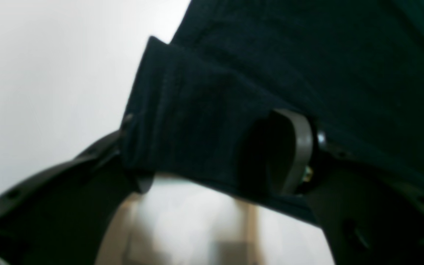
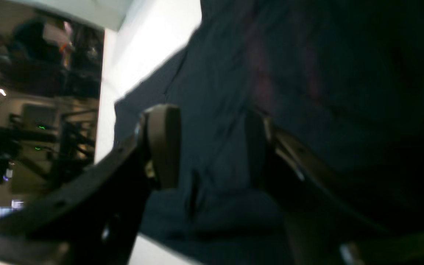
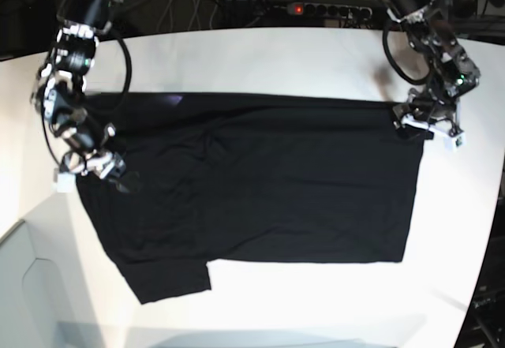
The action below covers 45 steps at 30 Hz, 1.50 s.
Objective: Fold the T-shirt properly
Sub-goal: 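Press the folded side flat with the right gripper, then move the left gripper to the collar edge and grasp it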
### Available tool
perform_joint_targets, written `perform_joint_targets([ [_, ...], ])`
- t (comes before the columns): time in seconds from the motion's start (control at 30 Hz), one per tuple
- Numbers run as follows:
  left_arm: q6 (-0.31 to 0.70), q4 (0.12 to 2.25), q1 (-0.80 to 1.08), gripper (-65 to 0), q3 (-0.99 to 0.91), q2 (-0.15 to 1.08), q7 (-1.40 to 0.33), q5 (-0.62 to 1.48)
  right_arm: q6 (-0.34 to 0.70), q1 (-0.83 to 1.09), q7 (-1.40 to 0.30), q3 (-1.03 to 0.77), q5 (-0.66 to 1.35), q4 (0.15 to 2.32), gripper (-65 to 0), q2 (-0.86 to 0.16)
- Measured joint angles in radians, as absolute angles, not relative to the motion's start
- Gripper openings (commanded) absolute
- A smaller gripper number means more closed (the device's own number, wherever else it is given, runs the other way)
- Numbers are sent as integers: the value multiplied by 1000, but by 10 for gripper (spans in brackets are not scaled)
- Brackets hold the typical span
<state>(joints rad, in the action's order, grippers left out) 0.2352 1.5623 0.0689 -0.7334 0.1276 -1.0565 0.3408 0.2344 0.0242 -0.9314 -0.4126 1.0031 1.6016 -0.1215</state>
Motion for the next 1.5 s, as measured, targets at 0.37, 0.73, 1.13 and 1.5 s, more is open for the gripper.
perform_joint_targets([
  [0.37, 231, 1561, 38, -219, -729, 125, -1135, 546, 234, 200, -929, -413, 999, 1689, -389, -121],
  [0.73, 231, 1396, -91, -219, -731, 126, -1151, 593, 234, 195, -927, -411, 999, 1689, -389, -121],
  [1.13, 232, 1282, -173, -219, -928, 121, -1149, 595, 235, 197, -930, -414, 999, 1689, -389, -121],
  [1.5, 231, 1320, -179, -219, -1099, 125, -1151, 587, 235, 196, -929, -414, 999, 1689, -390, -121],
])
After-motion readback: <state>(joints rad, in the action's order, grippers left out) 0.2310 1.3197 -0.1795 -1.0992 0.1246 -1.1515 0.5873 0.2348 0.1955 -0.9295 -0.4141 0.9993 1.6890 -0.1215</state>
